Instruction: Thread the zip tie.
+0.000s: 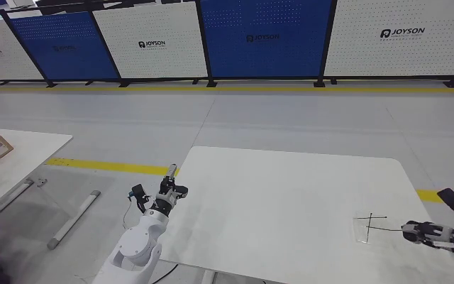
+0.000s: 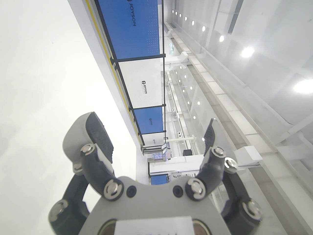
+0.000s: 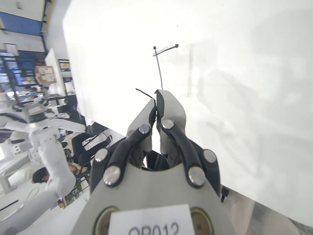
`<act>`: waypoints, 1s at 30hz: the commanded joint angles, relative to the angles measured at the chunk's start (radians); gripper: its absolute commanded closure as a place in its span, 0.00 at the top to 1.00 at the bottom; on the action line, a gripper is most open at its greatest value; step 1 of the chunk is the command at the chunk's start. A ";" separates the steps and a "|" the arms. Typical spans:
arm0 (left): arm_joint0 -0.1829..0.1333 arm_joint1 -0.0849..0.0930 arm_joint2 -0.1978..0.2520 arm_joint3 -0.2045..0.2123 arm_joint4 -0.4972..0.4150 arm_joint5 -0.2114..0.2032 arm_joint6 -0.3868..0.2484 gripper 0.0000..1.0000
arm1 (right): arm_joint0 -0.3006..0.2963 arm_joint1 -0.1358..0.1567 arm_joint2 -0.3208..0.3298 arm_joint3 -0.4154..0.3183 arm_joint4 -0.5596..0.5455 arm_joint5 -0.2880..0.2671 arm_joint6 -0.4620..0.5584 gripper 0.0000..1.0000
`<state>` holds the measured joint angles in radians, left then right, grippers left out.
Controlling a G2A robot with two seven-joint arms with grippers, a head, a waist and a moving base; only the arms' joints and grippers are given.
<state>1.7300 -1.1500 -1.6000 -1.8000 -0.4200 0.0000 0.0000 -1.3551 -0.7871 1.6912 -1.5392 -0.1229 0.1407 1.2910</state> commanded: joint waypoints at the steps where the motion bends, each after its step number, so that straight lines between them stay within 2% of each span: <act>1: 0.000 0.000 0.000 0.000 0.000 0.000 0.000 1.00 | -0.038 0.002 0.037 -0.012 0.069 -0.039 0.035 0.00; 10: 0.000 0.000 0.000 0.000 0.000 0.000 0.000 1.00 | -0.038 0.002 0.037 -0.012 0.069 -0.039 0.035 0.00; 11: 0.000 0.000 0.000 0.000 0.000 0.000 0.000 1.00 | -0.043 0.000 0.030 -0.020 0.062 -0.048 0.010 0.00; 14: 0.000 0.000 0.000 0.000 0.000 0.000 0.000 1.00 | -0.053 -0.004 0.015 -0.070 0.100 -0.094 -0.029 0.00; 17: 0.000 0.000 0.000 0.000 0.000 0.000 0.000 1.00 | -0.059 -0.009 -0.007 -0.143 0.142 -0.107 -0.058 0.00; 22: 0.000 0.000 0.000 0.000 0.000 0.000 0.000 1.00 | -0.052 -0.024 -0.115 -0.264 0.175 -0.104 -0.138 0.00; 27: 0.000 0.000 0.000 0.000 0.000 0.000 0.000 1.00 | 0.010 -0.042 -0.279 -0.287 0.148 -0.096 -0.174 0.00; 30: 0.000 0.000 0.000 0.000 0.000 0.000 0.000 1.00 | 0.010 -0.042 -0.279 -0.287 0.148 -0.096 -0.174 0.00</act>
<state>1.7300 -1.1500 -1.6000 -1.8000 -0.4200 0.0000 0.0000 -1.3433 -0.8292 1.4030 -1.8257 0.0242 0.0453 1.1173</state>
